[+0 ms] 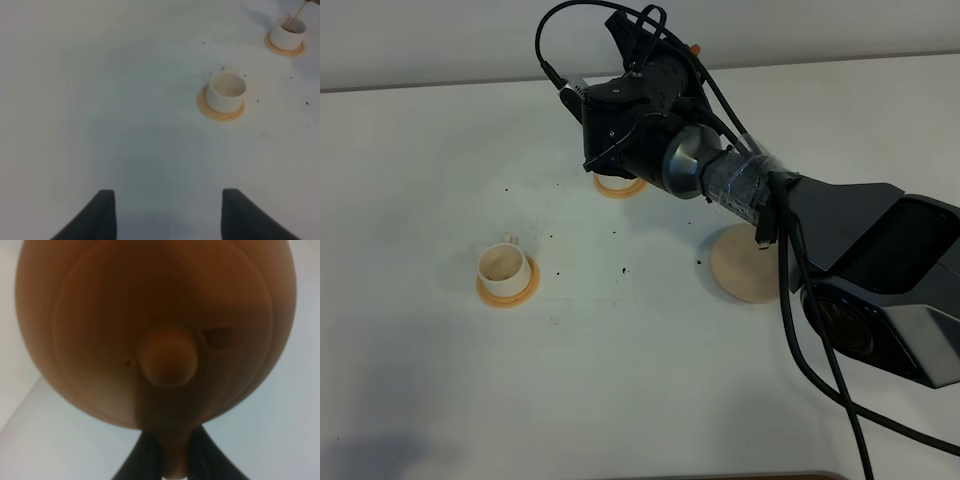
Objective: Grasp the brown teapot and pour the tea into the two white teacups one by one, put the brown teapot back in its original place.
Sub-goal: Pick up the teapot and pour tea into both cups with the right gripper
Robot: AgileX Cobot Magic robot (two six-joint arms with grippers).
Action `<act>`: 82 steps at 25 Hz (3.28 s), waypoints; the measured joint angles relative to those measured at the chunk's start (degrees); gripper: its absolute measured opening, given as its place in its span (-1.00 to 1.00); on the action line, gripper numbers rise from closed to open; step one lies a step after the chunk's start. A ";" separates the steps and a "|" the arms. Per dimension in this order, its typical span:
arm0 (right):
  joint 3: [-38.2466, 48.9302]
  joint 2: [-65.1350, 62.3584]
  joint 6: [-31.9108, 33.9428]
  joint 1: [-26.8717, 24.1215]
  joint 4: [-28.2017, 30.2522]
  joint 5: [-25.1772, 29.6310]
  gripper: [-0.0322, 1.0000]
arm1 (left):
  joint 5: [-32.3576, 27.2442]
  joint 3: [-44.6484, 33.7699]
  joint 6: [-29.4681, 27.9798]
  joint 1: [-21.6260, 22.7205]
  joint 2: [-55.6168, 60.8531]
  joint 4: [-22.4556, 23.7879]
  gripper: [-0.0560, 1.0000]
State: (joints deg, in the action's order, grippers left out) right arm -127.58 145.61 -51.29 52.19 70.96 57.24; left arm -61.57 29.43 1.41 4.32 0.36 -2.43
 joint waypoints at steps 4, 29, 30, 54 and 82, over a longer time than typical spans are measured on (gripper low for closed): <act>0.00 0.00 -0.26 0.00 0.94 0.26 -0.76 | 0.00 0.00 0.00 0.00 0.00 0.00 -0.01; 0.00 0.00 -1.25 0.00 0.65 0.28 -0.76 | 0.00 0.00 0.00 0.00 0.00 0.00 -0.01; 0.00 0.00 -1.25 0.00 -0.12 0.28 -0.76 | 0.00 0.00 0.00 0.00 0.00 0.00 -0.01; -6.59 0.00 12.42 -0.76 -23.53 11.99 -0.76 | 0.00 0.00 -0.05 0.00 0.00 0.00 0.00; 6.60 -13.36 45.80 -8.71 -66.83 13.05 -0.76 | 0.00 0.00 0.00 0.00 0.00 0.00 0.00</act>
State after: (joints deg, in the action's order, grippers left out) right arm -120.98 132.24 -5.50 43.48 4.13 70.30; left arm -61.57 29.43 1.41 4.32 0.36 -2.43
